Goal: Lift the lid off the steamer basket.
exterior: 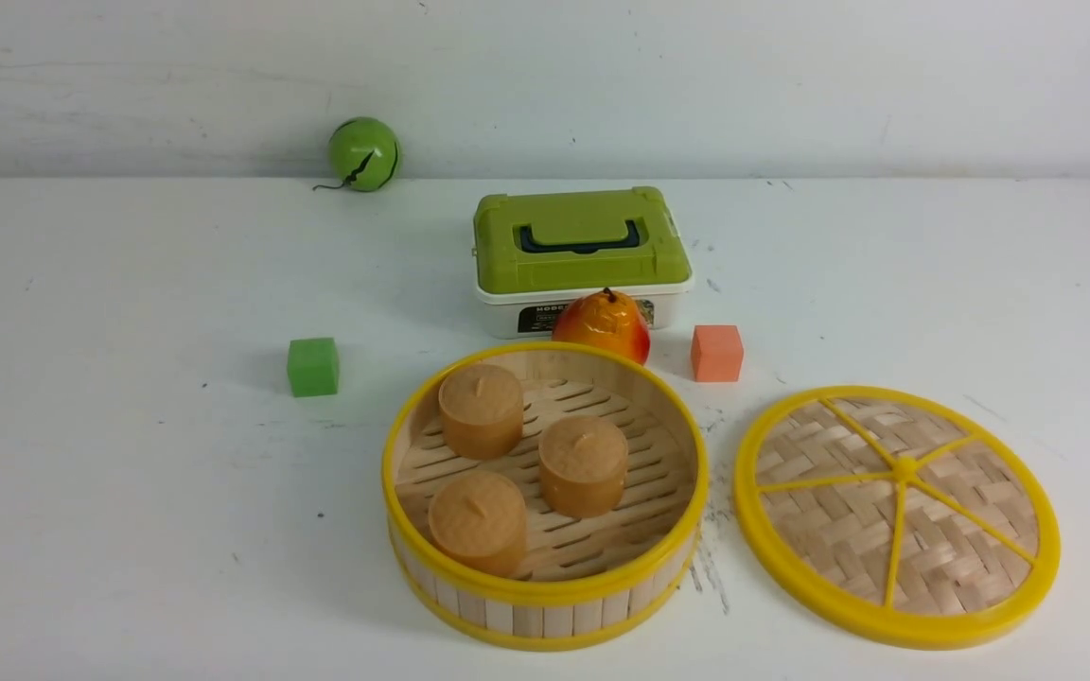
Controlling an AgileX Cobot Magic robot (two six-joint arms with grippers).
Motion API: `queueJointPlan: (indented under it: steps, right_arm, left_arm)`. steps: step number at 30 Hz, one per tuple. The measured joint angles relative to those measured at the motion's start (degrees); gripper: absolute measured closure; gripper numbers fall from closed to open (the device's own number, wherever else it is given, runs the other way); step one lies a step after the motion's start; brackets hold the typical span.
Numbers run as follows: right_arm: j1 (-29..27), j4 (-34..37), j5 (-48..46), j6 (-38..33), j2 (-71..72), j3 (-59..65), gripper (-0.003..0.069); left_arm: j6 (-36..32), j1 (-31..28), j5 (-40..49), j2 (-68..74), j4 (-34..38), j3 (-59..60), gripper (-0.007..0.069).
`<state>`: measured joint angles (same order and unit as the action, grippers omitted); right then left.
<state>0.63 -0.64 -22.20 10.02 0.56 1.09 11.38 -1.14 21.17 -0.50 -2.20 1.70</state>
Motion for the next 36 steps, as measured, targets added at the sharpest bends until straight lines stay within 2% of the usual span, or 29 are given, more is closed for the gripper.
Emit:
queueJointPlan:
  steps: [36]
  right_arm:
    - [0.0, 0.05, 0.0, 0.0, 0.0, 0.0, 0.0639]
  left_arm:
    - [0.0, 0.0, 0.0, 0.0, 0.0, 0.0, 0.0385]
